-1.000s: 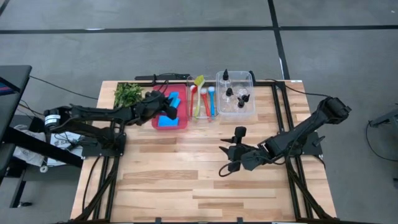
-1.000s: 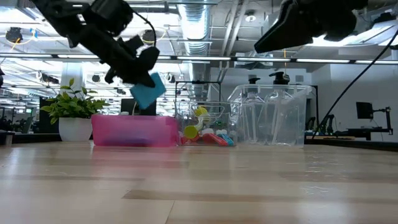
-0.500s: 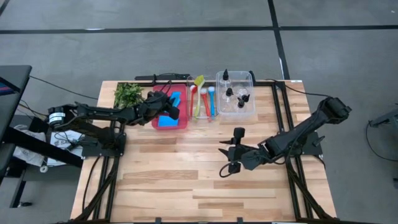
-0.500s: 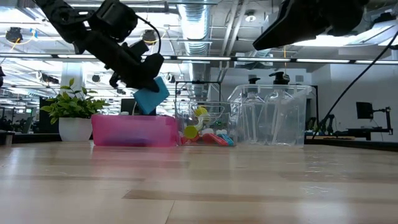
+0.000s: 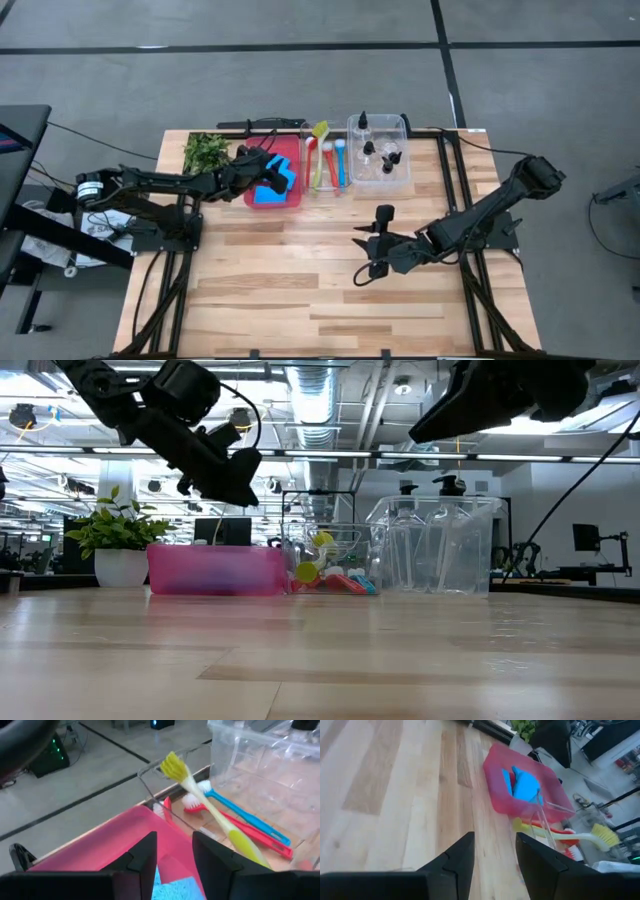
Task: Pick & Place Kitchen Sink Supplies
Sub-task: Return to Home Position
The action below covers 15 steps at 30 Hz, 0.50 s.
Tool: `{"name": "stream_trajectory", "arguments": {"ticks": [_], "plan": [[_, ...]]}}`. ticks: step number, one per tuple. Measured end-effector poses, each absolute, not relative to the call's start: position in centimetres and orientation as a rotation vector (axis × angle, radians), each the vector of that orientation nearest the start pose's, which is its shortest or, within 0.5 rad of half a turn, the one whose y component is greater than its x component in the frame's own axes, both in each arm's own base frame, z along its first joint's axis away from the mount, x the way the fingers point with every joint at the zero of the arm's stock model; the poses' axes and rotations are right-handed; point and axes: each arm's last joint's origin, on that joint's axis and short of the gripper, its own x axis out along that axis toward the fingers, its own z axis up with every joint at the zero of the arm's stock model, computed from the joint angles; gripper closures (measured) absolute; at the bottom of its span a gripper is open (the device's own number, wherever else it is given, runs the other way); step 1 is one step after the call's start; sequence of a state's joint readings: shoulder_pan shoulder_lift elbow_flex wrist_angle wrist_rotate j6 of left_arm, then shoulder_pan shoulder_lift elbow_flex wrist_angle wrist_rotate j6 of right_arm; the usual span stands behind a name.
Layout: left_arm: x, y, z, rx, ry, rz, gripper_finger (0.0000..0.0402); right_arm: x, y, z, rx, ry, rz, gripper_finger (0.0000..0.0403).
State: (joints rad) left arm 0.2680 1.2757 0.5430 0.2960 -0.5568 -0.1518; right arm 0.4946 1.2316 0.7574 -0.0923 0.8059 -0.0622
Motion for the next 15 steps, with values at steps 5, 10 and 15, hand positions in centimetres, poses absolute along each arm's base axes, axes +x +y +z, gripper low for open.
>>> {"name": "stream_trajectory", "arguments": {"ticks": [5, 10, 15], "plan": [[23.1, 6.9, 21.2, -0.015, 0.361, 0.786, 0.0277, 23.2, 9.4, 24.5, -0.611, 0.524, -0.273, 0.0266], [21.8, 4.3, 24.3, 0.071, 0.25, 0.675, 0.0275, 23.2, 8.6, 24.6, -0.505, 0.503, -0.45, 0.0264], [19.7, 1.8, 26.4, 0.165, 0.211, 0.555, 0.0275, 22.9, 7.5, 23.6, -0.433, 0.589, -0.49, 0.0266]]}}
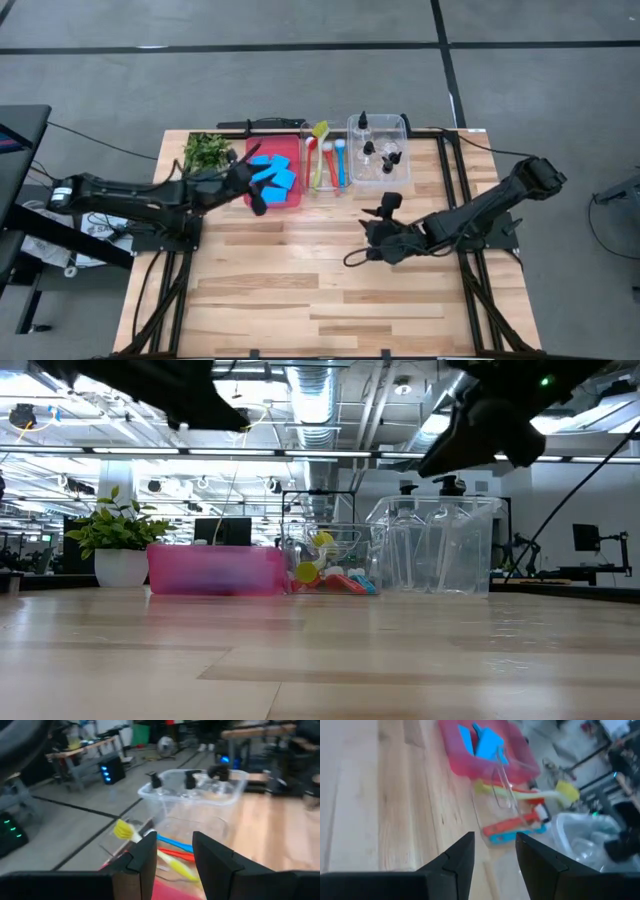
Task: Pick & Place Kitchen Sink Supplies
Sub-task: Return to Home Position
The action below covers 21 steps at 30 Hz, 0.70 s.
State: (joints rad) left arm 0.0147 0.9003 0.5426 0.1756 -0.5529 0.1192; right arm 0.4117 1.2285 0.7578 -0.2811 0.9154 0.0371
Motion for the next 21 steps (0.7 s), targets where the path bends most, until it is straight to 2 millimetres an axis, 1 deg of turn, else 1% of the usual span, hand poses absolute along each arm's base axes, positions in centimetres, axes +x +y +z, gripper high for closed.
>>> {"name": "stream_trajectory", "arguments": {"ticks": [3, 6, 9, 13, 17, 21], "plan": [[18.5, 1.0, 26.9, 0.164, 0.217, 0.511, 0.0275, 23.0, 7.0, 23.6, -0.374, 0.599, -0.473, 0.0265], [17.3, 0.4, 27.0, 0.139, 0.206, 0.481, 0.0275, 23.0, 7.0, 24.2, -0.314, 0.575, -0.384, 0.0262], [16.1, 0.1, 26.4, 0.128, 0.181, 0.453, 0.0275, 22.7, 7.2, 25.2, -0.28, 0.54, -0.262, 0.026], [14.3, 0.0, 25.6, 0.08, 0.119, 0.44, 0.0275, 21.9, 7.5, 26.5, -0.245, 0.493, -0.117, 0.0261], [12.8, -0.2, 23.6, 0.018, 0.087, 0.408, 0.0275, 20.4, 8.0, 27.5, -0.241, 0.435, -0.053, 0.0264], [11.6, -0.5, 21.4, -0.074, 0.036, 0.335, 0.0275, 17.8, 7.6, 27.1, -0.216, 0.343, -0.01, 0.0266]]}}
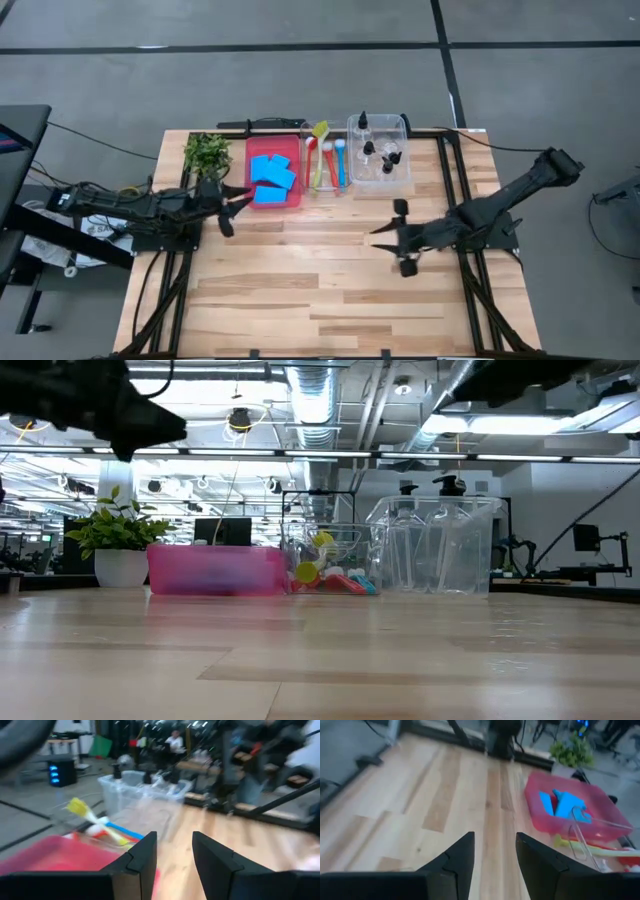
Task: Pick & Place Kitchen Sink Supplies
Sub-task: Return to Home Position
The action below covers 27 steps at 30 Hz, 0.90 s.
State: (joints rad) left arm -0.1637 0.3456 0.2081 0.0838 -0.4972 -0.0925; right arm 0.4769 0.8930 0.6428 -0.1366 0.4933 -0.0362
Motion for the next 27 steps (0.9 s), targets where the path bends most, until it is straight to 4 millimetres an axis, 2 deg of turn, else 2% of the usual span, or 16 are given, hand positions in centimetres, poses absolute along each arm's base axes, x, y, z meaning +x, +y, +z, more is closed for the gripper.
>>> {"name": "stream_trajectory", "arguments": {"ticks": [7, 14, 18, 20, 27], "plan": [[10.2, -1.2, 19.7, -0.12, -0.076, 0.226, 0.0275, 12.8, 6.1, 24.4, -0.112, 0.167, 0.157, 0.026], [10.0, -1.5, 17.9, -0.11, -0.13, 0.186, 0.0276, 9.5, 4.9, 20.5, -0.072, 0.036, 0.336, 0.0263], [10.2, -1.6, 17.7, -0.104, -0.107, 0.185, 0.0276, 8.6, 4.3, 18.4, -0.081, -0.035, 0.337, 0.0266], [10.3, -1.6, 17.6, -0.1, -0.098, 0.186, 0.0276, 8.4, 4.2, 18.1, -0.074, -0.076, 0.333, 0.0266], [10.4, -1.6, 17.6, -0.099, -0.095, 0.186, 0.0276, 8.6, 4.2, 17.3, -0.062, -0.036, 0.351, 0.026]]}}
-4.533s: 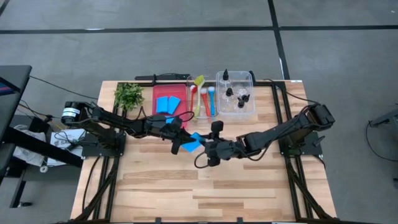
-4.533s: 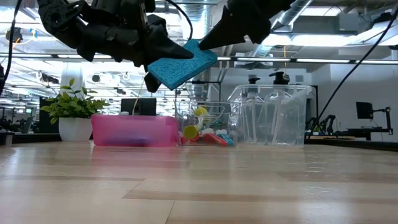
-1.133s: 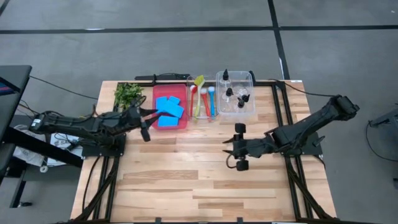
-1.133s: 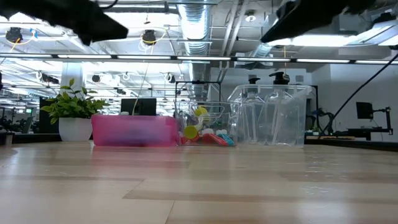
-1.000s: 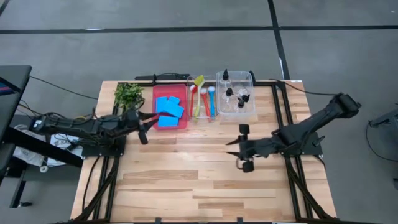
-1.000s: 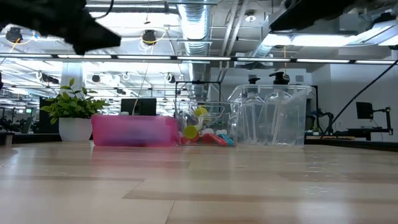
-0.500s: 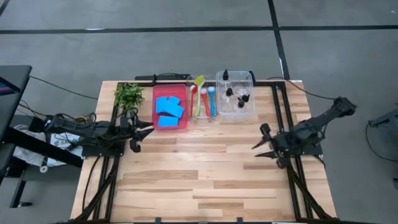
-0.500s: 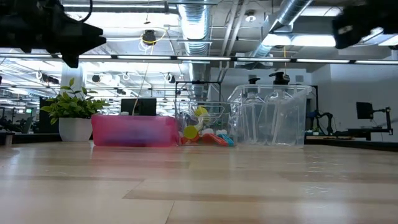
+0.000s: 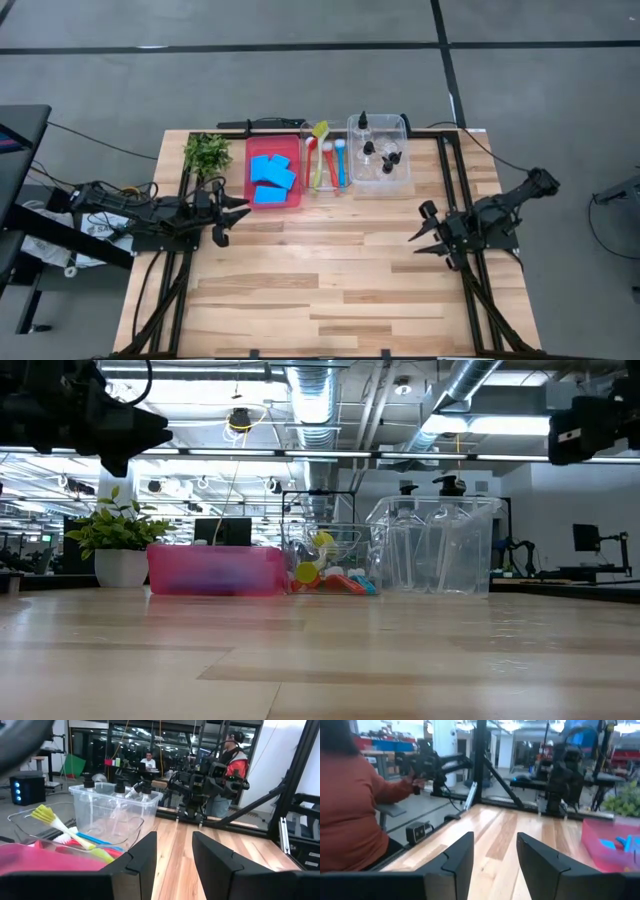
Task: Pick & Place Kitchen Sink Supplies
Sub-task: Return to Home Position
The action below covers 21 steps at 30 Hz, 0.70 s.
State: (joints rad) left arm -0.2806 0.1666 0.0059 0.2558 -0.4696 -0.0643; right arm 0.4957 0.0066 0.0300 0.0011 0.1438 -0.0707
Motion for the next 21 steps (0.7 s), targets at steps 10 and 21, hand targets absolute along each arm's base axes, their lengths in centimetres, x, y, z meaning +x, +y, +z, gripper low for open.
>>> {"name": "stream_trajectory", "arguments": {"ticks": [10, 21], "plan": [[10.46, -1.65, 17.53, -0.098, -0.085, 0.187, 0.0276, 8.61, 4.18, 17.14, -0.074, -0.016, 0.363, 0.0265], [10.46, -1.65, 17.52, -0.098, -0.084, 0.187, 0.0276, 8.63, 4.17, 17.1, -0.075, -0.018, 0.361, 0.026]]}}
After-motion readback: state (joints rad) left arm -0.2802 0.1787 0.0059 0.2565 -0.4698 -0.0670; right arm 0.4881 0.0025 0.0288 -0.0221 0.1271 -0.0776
